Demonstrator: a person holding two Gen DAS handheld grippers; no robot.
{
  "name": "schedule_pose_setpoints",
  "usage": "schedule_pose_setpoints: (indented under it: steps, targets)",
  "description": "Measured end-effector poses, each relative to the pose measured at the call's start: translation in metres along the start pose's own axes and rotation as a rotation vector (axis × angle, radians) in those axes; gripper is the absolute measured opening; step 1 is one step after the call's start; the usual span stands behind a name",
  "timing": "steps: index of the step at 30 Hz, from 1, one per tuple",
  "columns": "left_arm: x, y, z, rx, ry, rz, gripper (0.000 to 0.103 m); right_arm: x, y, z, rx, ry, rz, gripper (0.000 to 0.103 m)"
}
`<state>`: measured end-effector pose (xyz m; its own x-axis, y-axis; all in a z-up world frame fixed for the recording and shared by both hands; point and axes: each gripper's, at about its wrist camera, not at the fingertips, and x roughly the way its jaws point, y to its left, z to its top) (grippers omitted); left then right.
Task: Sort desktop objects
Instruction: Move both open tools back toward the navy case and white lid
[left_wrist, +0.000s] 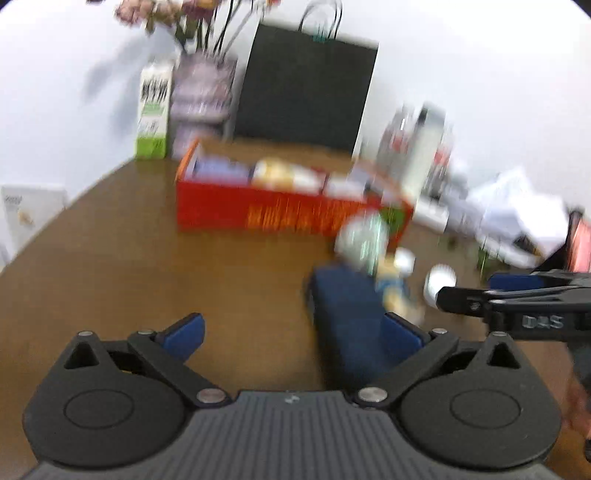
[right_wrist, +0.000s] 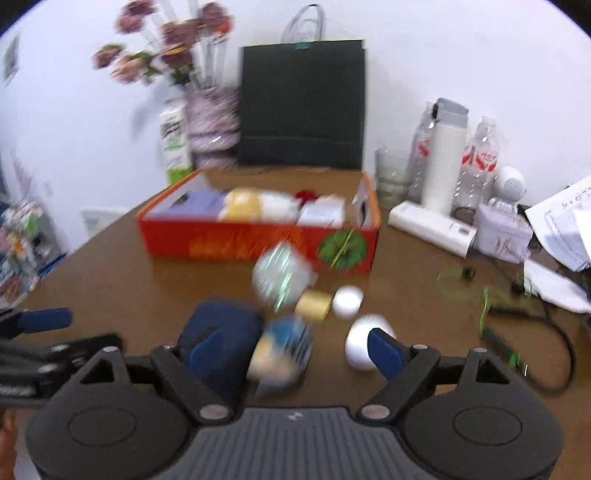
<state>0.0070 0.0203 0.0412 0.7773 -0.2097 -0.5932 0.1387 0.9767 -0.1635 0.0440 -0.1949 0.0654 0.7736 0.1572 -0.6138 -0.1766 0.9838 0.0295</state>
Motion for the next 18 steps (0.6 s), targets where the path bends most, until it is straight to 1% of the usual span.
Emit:
schedule_pose_setpoints:
  steps: [2, 4, 6, 8, 10, 11, 14, 16, 18]
  targets:
    - [-0.01, -0.003, -0.019, 0.024, 0.016, -0.016, 0.103, -0.012, 0.006, -0.024, 0.025, -0.002, 0.018, 0.085]
    - [-0.023, -0.003, -0.037, 0.02, -0.002, -0.011, 0.103, -0.026, 0.009, -0.044, 0.045, -0.029, 0.013, 0.085]
    - [-0.033, -0.004, -0.049, 0.019, -0.017, 0.011, 0.103, -0.04, 0.01, -0.063, 0.069, -0.078, -0.032, 0.085]
    - [-0.04, -0.005, -0.058, 0.029, -0.042, 0.034, 0.103, -0.051, 0.009, -0.077, 0.063, -0.109, -0.061, 0.085]
    - [-0.047, -0.007, -0.063, 0.048, -0.059, 0.051, 0.103, -0.058, 0.008, -0.086, 0.042, -0.12, -0.104, 0.085]
    - [-0.05, -0.008, -0.064, 0.059, -0.068, 0.059, 0.103, -0.062, 0.007, -0.09, 0.048, -0.118, -0.109, 0.085]
    - [-0.05, -0.01, -0.064, 0.062, -0.069, 0.069, 0.103, -0.068, -0.001, -0.101, 0.093, -0.112, -0.078, 0.085]
    - [-0.046, -0.011, -0.063, 0.042, -0.046, 0.055, 0.103, -0.069, -0.004, -0.107, 0.102, -0.105, -0.087, 0.085]
    - [-0.043, -0.014, -0.063, 0.037, -0.021, 0.023, 0.103, -0.071, -0.007, -0.112, 0.112, -0.096, -0.101, 0.085]
